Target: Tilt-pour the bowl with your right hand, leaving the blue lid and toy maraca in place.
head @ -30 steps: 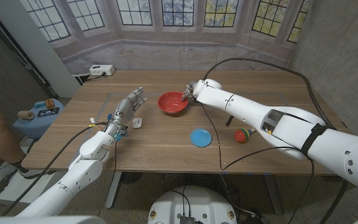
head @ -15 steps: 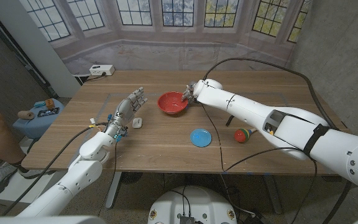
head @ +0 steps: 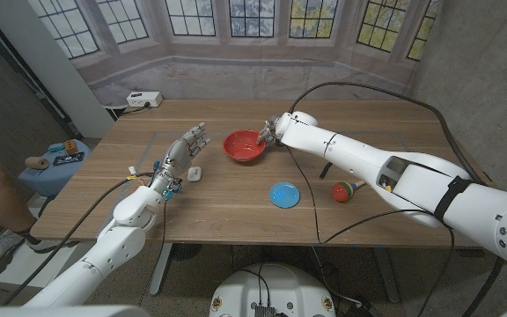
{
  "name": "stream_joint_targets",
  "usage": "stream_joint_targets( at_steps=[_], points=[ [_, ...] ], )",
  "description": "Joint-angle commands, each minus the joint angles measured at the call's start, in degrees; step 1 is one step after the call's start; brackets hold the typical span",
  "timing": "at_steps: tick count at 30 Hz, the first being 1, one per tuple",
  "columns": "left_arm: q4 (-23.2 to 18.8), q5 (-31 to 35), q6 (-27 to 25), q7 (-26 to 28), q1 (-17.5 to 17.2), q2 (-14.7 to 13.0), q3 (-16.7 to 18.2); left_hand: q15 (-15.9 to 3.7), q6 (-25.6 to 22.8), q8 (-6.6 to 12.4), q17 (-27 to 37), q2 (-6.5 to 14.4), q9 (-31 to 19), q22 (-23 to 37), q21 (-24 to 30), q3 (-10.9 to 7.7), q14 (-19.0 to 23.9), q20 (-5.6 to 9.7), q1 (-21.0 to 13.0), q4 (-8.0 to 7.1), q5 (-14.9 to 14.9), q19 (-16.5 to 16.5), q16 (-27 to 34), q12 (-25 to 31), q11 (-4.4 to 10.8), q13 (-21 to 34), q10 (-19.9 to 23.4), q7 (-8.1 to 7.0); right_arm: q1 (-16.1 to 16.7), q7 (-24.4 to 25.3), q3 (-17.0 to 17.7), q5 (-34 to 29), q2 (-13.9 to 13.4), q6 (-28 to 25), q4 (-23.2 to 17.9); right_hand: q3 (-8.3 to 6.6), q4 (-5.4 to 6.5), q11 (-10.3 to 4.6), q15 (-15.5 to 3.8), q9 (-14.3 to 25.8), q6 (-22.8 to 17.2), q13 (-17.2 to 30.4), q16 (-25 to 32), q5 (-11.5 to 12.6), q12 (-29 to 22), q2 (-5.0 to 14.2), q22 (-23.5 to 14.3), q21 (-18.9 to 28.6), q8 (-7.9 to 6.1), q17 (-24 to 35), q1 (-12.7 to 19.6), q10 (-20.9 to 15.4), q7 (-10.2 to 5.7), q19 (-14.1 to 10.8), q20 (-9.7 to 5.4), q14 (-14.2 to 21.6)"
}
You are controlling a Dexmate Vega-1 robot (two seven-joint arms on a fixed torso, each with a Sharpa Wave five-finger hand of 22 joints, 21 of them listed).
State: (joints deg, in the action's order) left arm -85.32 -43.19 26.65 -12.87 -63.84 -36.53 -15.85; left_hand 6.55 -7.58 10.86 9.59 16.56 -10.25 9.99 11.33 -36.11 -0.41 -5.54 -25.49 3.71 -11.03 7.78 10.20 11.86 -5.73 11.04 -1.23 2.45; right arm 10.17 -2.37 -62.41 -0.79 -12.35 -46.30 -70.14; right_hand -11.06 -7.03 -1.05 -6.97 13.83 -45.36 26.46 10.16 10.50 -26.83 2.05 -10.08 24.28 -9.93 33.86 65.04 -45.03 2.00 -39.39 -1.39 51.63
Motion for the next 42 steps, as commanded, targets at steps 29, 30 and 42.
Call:
stream_joint_targets(
  at_steps=[29, 30, 42],
  points=[
    [6.6, -1.0, -2.6, -5.7, 8.0, 2.1, -2.8, 0.22, -0.1, -0.01, 0.2, -6.6, -0.3, 0.3, 0.2, 0.45, -0.4, 0.23, 5.7, 0.40, -0.3, 0.1, 0.0, 0.1, -0.44, 0.2, 0.0, 0.15, 1.1, 2.2, 2.7, 1.7, -3.1, -1.9, -5.1, -0.16, -0.29, 6.70, 7.74, -0.5, 9.5, -3.3, -0.3, 0.9, 9.2, -0.38, -0.1, -5.7, -0.69, -6.6, -4.2, 16.1, 0.80, 8.0, 6.84, -17.2],
    [6.6, -1.1, -2.7, -5.8, 8.1, 2.1, -2.9, 0.30, -0.2, 0.00, 0.2, -6.5, -0.3, 0.3, 0.2, 0.46, -0.4, 0.24, 5.6, 0.41, -0.3, 0.1, 0.0, 0.1, -0.39, 0.2, 0.0, 0.12, 1.1, 2.2, 2.8, 1.8, -3.2, -1.8, -5.3, -0.15, -0.31, 6.68, 7.79, -0.5, 9.5, -3.3, -0.4, 0.9, 9.2, -0.42, -0.1, -5.8, -0.72, -6.7, -4.2, 16.1, 0.82, 8.0, 6.90, -17.5],
    [5.9, -0.5, -4.0, -5.4, 8.8, 2.0, -3.5, 0.30, -0.1, -0.06, 0.2, -6.5, -0.3, 0.3, 0.2, 0.53, -0.5, 0.23, 5.6, 0.46, -0.3, 0.1, 0.0, 0.1, -0.50, 0.2, 0.0, 0.15, 3.6, 3.6, 5.2, 3.1, -5.9, -0.8, -11.5, 0.60, 2.21, 7.18, 8.65, -0.7, 10.5, -4.1, 0.6, 0.8, 10.4, 1.32, -0.2, -6.6, -1.07, -7.4, -8.9, 16.9, 1.06, 8.4, 7.20, -19.4]
  ],
)
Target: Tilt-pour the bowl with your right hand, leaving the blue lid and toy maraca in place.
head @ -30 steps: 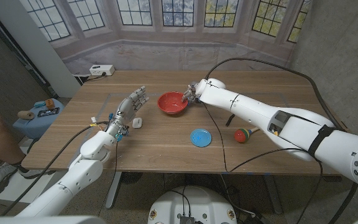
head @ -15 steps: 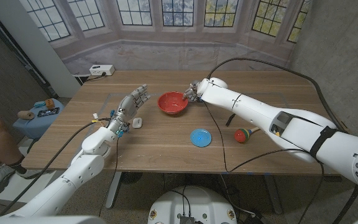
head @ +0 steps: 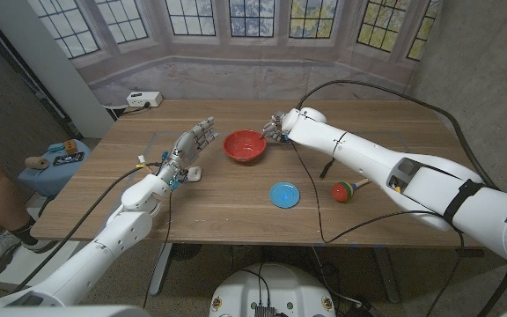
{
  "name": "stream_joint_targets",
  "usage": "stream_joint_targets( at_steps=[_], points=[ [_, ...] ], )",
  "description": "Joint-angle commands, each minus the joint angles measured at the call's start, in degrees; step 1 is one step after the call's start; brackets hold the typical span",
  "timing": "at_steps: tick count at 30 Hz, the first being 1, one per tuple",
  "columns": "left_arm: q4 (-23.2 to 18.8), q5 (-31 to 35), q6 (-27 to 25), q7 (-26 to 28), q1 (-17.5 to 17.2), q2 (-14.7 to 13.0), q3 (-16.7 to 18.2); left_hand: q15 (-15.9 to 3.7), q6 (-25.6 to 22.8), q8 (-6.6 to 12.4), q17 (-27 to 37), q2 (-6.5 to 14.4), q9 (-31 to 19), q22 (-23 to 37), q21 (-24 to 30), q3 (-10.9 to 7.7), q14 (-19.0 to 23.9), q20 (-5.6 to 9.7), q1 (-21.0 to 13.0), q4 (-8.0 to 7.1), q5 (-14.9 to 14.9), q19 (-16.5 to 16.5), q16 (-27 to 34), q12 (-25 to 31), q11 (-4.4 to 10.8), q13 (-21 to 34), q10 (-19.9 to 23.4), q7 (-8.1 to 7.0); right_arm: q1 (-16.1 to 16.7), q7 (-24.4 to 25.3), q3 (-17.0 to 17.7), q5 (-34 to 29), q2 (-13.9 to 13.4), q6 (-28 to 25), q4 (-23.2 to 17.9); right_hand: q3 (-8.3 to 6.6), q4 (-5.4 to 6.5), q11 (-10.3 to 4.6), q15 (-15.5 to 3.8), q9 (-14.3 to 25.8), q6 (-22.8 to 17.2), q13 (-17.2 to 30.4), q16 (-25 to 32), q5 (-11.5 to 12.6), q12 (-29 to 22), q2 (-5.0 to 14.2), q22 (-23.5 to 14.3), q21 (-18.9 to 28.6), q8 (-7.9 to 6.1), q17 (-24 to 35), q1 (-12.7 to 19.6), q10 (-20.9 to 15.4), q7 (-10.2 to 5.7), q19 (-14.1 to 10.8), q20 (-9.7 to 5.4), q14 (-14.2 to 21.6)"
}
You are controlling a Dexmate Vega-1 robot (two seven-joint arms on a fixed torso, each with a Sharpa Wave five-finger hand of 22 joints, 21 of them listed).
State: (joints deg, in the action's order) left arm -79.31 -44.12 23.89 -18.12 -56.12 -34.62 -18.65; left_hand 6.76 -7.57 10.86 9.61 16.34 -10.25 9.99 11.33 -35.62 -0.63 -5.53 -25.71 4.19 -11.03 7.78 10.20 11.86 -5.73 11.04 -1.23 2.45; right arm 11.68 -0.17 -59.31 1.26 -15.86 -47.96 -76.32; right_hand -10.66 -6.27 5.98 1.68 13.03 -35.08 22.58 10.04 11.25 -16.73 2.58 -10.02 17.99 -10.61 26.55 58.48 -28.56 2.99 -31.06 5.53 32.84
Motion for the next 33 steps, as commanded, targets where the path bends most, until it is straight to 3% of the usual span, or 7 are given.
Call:
stream_joint_targets(
  at_steps=[1, 7, 10, 18, 33],
  points=[
    [-0.3, 0.4, -1.3, 0.0, 1.1, 0.0, -0.7, 0.10, -0.1, -0.06, 0.2, -6.3, -0.3, 0.3, 0.2, 0.05, -0.2, 0.22, 5.8, -0.03, -0.3, 0.1, 0.0, 0.1, -0.51, 0.2, 0.0, 0.15, 2.4, 1.6, 2.3, 1.1, -2.6, 1.0, -5.8, 0.27, 1.65, 0.19, 0.00, 0.1, 0.2, -0.2, 0.8, 0.0, 0.4, 0.95, -0.2, -0.4, -0.42, -0.1, -2.6, 0.4, 0.08, 0.1, 0.25, -0.7],
    [-1.3, 0.7, -1.4, 0.7, 0.5, -0.2, -0.6, 0.07, -0.2, -0.06, 0.2, -6.3, -0.3, 0.3, 0.2, 0.09, -0.2, 0.24, 5.8, 0.00, -0.3, 0.1, 0.1, 0.1, -0.43, 0.2, 0.0, 0.14, 3.5, 1.8, 3.4, 2.0, -3.6, 1.3, -8.0, 0.58, 3.71, 0.20, 0.03, 0.1, 0.5, -0.6, 1.1, -0.2, 0.9, 3.12, -0.3, -0.8, -0.60, -0.3, -5.9, 0.6, -0.09, 0.1, 0.29, -1.4],
    [-1.5, 0.7, -1.3, 1.0, 0.3, -0.1, -0.6, 0.08, -0.2, -0.06, 0.2, -6.3, -0.3, 0.2, 0.2, 0.10, -0.2, 0.22, 5.8, 0.01, -0.3, 0.1, 0.1, 0.1, -0.45, 0.2, 0.0, 0.17, 4.4, 3.0, 4.3, 2.4, -3.8, 1.5, -8.9, 0.04, 3.50, 0.07, -0.07, 0.0, 0.5, -0.8, 1.1, -0.1, 1.1, 3.94, -0.3, -0.9, -0.65, -0.4, -5.5, 0.7, -0.25, 0.2, 0.24, -1.6],
    [-2.0, 0.5, -0.9, 1.4, -0.4, -0.2, -0.2, 0.11, -0.1, -0.09, 0.2, -6.2, -0.3, 0.2, 0.2, 0.17, -0.2, 0.18, 5.8, -0.02, -0.3, 0.1, 0.1, 0.1, -0.59, 0.2, 0.0, 0.17, 6.3, 3.9, 6.3, 4.1, -4.5, 3.9, -9.8, -1.42, 4.48, -0.58, -0.46, -0.1, 1.0, -1.2, 1.2, -0.2, 1.9, 7.27, -0.3, -1.1, -0.62, -0.9, -6.4, 1.3, -0.45, -0.3, -0.83, -2.2],
    [0.4, 0.3, -0.9, -0.1, 1.4, 0.7, -0.8, 0.07, -0.1, -0.13, 0.2, -6.1, -0.3, 0.2, 0.2, 0.29, -0.2, 0.15, 5.9, -0.18, -0.3, 0.2, 0.2, 0.1, -0.44, 0.2, 0.0, 0.04, 12.7, 8.3, 11.7, 7.9, -6.1, 9.4, -13.2, -2.38, 5.75, -2.22, -0.62, -0.2, 1.9, -2.0, 0.8, -0.2, 3.1, 8.08, -0.3, -1.3, -0.60, -1.7, -8.3, 2.2, -1.24, -0.7, -1.53, -4.4]
  ],
)
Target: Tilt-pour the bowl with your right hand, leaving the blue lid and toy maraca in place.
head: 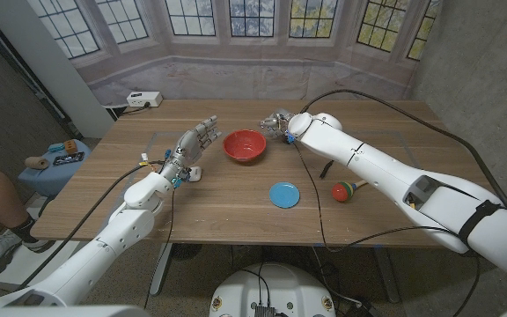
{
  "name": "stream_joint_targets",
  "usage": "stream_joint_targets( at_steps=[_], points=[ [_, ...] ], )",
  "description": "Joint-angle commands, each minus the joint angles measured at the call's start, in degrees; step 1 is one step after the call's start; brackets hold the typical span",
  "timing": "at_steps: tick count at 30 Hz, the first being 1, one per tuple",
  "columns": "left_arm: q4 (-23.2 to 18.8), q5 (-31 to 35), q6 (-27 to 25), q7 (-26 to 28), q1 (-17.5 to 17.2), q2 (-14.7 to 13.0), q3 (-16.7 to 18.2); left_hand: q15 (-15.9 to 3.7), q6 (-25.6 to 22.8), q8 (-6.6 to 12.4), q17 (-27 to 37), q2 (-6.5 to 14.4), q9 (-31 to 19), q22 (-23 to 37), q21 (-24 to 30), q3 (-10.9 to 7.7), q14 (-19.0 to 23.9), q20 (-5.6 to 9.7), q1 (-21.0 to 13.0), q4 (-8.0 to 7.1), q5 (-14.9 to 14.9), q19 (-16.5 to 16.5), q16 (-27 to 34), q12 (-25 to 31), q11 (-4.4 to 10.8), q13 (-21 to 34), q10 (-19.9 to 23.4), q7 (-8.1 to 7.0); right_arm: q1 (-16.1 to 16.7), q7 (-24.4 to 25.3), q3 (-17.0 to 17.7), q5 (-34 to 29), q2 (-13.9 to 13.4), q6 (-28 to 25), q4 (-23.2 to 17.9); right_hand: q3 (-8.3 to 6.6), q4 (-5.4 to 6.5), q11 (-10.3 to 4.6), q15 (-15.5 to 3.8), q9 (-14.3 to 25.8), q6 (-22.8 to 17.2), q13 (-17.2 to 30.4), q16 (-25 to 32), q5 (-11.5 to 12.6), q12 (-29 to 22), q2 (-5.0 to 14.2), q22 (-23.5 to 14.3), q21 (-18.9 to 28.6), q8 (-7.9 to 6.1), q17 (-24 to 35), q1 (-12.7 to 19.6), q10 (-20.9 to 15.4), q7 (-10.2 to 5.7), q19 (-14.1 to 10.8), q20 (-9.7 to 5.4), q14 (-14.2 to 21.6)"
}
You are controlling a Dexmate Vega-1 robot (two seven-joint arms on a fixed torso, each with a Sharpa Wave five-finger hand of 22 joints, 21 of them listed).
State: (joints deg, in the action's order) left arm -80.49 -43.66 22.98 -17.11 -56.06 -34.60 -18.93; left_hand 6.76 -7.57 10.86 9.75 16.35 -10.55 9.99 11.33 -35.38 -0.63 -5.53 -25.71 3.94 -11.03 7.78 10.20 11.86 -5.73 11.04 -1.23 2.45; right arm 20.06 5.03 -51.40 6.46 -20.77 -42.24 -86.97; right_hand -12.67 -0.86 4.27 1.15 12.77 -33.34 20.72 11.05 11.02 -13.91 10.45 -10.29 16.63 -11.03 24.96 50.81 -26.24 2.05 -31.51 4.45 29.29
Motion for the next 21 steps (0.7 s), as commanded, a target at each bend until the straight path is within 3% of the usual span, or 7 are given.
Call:
stream_joint_targets(
  at_steps=[1, 15, 21],
  points=[
    [1.8, -0.1, 0.0, -1.2, 1.6, 0.8, -0.6, 0.06, -0.1, -0.14, 0.1, -6.1, 0.0, 0.3, 0.2, 0.05, -0.2, 0.12, 5.9, 0.07, -0.3, 0.2, 0.2, 0.1, -0.44, 0.2, -0.1, 0.08, 4.7, 3.5, 4.2, 2.9, -1.3, 4.2, -2.7, -0.41, 0.58, -0.70, -0.09, 0.0, 0.3, -0.2, -0.3, 0.0, 0.4, 0.17, -0.1, 0.0, -0.13, -0.2, -1.0, 0.0, -0.52, -0.3, -0.52, -1.3],
    [3.6, 0.1, -1.1, -2.3, 4.3, 1.6, -1.5, -0.06, -0.1, -0.13, 0.1, -6.1, -0.1, 0.3, 0.2, 0.05, -0.2, 0.18, 5.8, 0.07, -0.3, 0.1, 0.2, 0.1, -0.46, 0.2, 0.0, 0.19, 6.7, 7.4, 7.1, 4.4, -1.0, 7.4, -3.3, -0.88, 1.13, -2.02, -0.36, -0.2, 0.5, -0.8, -0.4, 0.1, 1.0, 0.08, -0.1, -0.2, -0.24, -0.9, -2.1, 0.2, -1.03, -0.3, -0.96, -2.3],
    [5.2, -0.1, -1.0, -3.0, 5.2, 2.4, -1.8, -0.03, -0.1, -0.15, 0.1, -6.0, -0.1, 0.3, 0.2, 0.06, -0.2, 0.15, 5.8, 0.03, -0.3, 0.2, 0.2, 0.1, -0.47, 0.2, 0.0, 0.16, 8.8, 10.9, 8.3, 4.2, 0.1, 12.6, -2.4, -1.26, 1.20, -2.53, -0.72, -0.3, -0.2, -1.1, -0.2, 0.2, 0.8, 0.05, -0.1, -0.4, -0.54, -1.3, -2.3, -0.9, -1.35, -0.4, -1.06, -1.9]
  ],
)
